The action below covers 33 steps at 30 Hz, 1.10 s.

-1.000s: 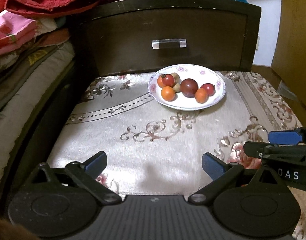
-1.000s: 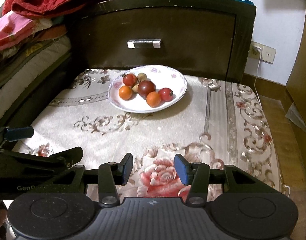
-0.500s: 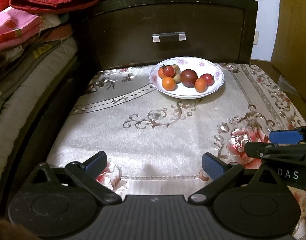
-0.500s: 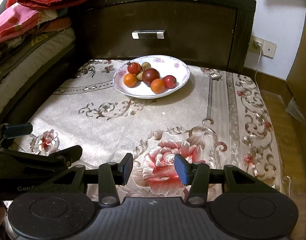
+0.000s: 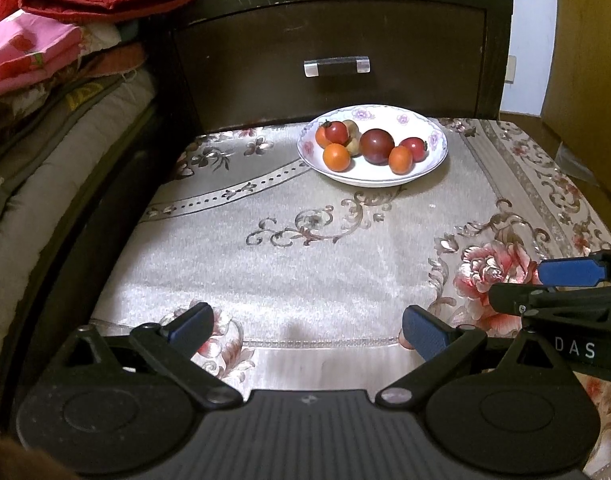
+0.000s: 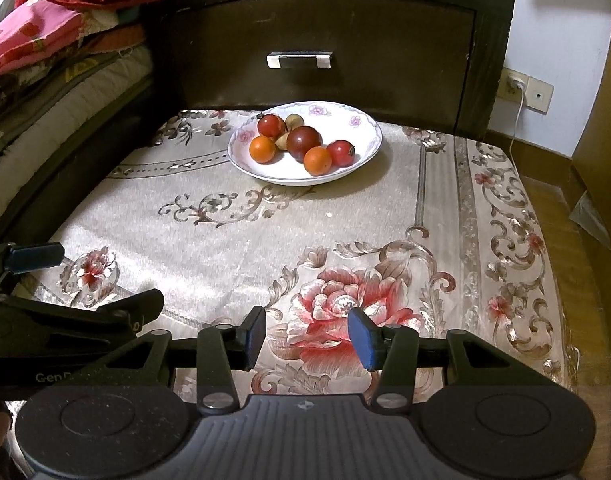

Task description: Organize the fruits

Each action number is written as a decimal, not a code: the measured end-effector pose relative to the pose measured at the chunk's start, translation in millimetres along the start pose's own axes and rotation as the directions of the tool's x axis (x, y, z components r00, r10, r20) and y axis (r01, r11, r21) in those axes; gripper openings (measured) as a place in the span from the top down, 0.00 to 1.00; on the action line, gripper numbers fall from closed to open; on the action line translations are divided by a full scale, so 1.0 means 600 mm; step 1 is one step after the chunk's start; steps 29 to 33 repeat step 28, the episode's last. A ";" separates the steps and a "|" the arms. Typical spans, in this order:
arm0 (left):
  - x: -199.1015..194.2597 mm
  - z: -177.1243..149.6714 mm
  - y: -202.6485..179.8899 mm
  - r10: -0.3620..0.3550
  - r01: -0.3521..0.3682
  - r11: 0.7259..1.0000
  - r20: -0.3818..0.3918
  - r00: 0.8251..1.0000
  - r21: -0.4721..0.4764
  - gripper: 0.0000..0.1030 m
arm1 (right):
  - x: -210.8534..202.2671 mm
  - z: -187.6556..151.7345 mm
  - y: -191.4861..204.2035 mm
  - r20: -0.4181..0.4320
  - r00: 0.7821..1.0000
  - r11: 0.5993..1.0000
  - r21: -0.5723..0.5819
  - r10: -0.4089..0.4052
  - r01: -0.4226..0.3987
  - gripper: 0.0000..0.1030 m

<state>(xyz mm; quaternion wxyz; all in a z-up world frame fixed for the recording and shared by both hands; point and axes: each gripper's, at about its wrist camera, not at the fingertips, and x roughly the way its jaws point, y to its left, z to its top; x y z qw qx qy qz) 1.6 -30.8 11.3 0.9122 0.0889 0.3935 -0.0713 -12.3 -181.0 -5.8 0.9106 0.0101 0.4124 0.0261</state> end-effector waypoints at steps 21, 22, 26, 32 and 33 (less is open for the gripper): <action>0.001 -0.006 -0.004 0.026 -0.026 0.999 0.007 1.000 0.021 0.00 | 0.007 -0.005 0.001 -0.015 1.000 1.000 -0.009 -0.004 0.003 0.57; 0.001 -0.005 -0.004 0.025 -0.025 0.999 0.006 1.000 0.020 0.00 | 0.007 -0.005 0.001 -0.015 1.000 1.000 -0.009 -0.003 0.003 0.57; 0.002 -0.005 -0.004 0.024 -0.024 1.000 0.006 1.000 0.020 0.00 | 0.008 -0.005 0.000 -0.016 1.000 1.000 -0.008 -0.002 0.002 0.57; 0.002 -0.005 -0.004 0.026 -0.026 0.999 0.007 1.000 0.023 0.00 | 0.008 -0.005 0.001 -0.016 1.000 1.000 -0.008 -0.003 0.002 0.57; 0.002 -0.005 -0.004 0.026 -0.026 0.999 0.007 1.000 0.023 0.00 | 0.008 -0.005 0.001 -0.016 1.000 1.000 -0.008 -0.003 0.002 0.57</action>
